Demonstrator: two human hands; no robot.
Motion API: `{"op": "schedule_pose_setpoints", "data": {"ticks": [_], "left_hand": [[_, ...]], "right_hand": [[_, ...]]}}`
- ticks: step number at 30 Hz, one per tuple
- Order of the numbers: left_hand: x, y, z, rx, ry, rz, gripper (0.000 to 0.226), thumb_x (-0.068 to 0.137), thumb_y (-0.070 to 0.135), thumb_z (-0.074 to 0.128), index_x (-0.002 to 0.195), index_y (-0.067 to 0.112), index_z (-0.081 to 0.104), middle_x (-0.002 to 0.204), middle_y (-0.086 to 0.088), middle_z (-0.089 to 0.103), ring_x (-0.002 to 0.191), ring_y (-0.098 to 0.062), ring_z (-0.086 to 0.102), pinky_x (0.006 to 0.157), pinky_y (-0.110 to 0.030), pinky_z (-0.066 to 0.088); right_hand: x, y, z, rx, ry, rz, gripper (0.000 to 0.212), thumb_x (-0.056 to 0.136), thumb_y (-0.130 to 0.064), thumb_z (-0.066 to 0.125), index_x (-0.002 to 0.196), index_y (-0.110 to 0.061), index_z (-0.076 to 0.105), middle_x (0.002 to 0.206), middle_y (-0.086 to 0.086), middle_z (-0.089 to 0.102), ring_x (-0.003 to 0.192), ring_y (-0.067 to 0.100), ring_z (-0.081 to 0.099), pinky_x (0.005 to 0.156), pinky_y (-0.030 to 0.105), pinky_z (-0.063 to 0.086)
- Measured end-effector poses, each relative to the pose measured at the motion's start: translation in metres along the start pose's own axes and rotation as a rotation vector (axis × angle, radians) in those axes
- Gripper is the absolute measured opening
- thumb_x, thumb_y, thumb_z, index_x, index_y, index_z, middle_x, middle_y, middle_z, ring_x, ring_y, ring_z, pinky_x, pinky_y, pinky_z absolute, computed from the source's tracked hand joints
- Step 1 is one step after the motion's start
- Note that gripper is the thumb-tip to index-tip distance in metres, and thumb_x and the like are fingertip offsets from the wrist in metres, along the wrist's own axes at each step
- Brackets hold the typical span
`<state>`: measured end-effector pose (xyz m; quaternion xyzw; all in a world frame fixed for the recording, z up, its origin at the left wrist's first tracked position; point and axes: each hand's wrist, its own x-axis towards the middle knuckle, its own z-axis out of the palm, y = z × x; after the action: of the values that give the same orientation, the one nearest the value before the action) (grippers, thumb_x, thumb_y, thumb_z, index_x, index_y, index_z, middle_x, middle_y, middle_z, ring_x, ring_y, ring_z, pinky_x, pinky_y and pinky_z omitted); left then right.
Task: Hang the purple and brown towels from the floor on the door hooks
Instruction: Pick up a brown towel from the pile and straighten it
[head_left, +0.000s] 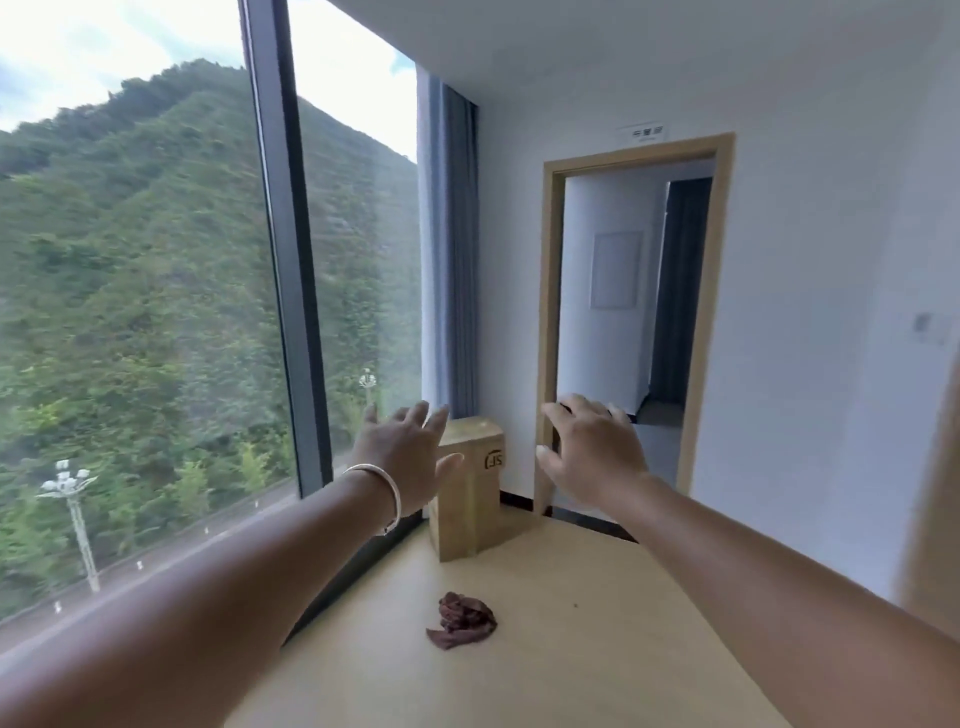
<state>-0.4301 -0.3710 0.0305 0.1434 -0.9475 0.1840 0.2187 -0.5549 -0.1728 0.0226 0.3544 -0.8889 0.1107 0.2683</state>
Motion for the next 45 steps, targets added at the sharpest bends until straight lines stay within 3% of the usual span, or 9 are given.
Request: {"op": "schedule_pose_setpoints", "data": {"ticks": [5,12,23,34,45], "left_hand": [[0.048,0.068,0.015,-0.096,0.033,0.138,0.070,0.093,0.062,0.027,0.150,0.024,0.018,0.150,0.000,0.036,0.134,-0.020,0.041,0.113,-0.055,0.023],[0.110,0.154,0.033,-0.190,0.073,0.305,0.069,0.093,0.065,0.022,0.149,0.025,0.020,0.147,0.000,0.041,0.131,-0.021,0.045,0.113,-0.057,0.022],[0.242,0.248,0.066,-0.278,0.117,0.475,0.068,0.094,0.064,0.022,0.150,0.026,0.017,0.149,0.001,0.036,0.135,-0.020,0.039,0.114,-0.061,0.014],[0.367,0.288,0.117,-0.314,0.121,0.488,0.067,0.094,0.064,0.025,0.149,0.026,0.019,0.150,0.000,0.036,0.134,-0.023,0.041,0.115,-0.061,0.015],[0.457,0.384,0.146,-0.300,0.091,0.518,0.067,0.094,0.064,0.025,0.149,0.026,0.018,0.148,0.000,0.039,0.134,-0.023,0.042,0.114,-0.061,0.017]], "right_hand": [[-0.020,0.076,-0.007,-0.117,-0.022,0.169,0.050,0.091,-0.046,0.048,0.136,-0.023,0.045,0.138,0.001,0.047,0.128,0.022,0.042,0.109,0.043,0.028],[-0.037,0.158,-0.011,-0.223,-0.081,0.341,0.053,0.094,-0.046,0.042,0.142,-0.023,0.037,0.146,0.002,0.038,0.134,0.021,0.034,0.114,0.043,0.021],[0.005,0.271,0.005,-0.328,-0.115,0.549,0.054,0.095,-0.046,0.041,0.144,-0.025,0.033,0.153,0.001,0.029,0.137,0.020,0.030,0.114,0.042,0.021],[0.083,0.350,0.052,-0.348,-0.128,0.562,0.054,0.096,-0.043,0.041,0.146,-0.024,0.031,0.153,0.001,0.028,0.135,0.019,0.034,0.113,0.038,0.023],[0.129,0.473,0.089,-0.308,-0.117,0.558,0.053,0.096,-0.042,0.042,0.145,-0.024,0.033,0.153,0.001,0.029,0.135,0.020,0.033,0.112,0.038,0.023]]}}
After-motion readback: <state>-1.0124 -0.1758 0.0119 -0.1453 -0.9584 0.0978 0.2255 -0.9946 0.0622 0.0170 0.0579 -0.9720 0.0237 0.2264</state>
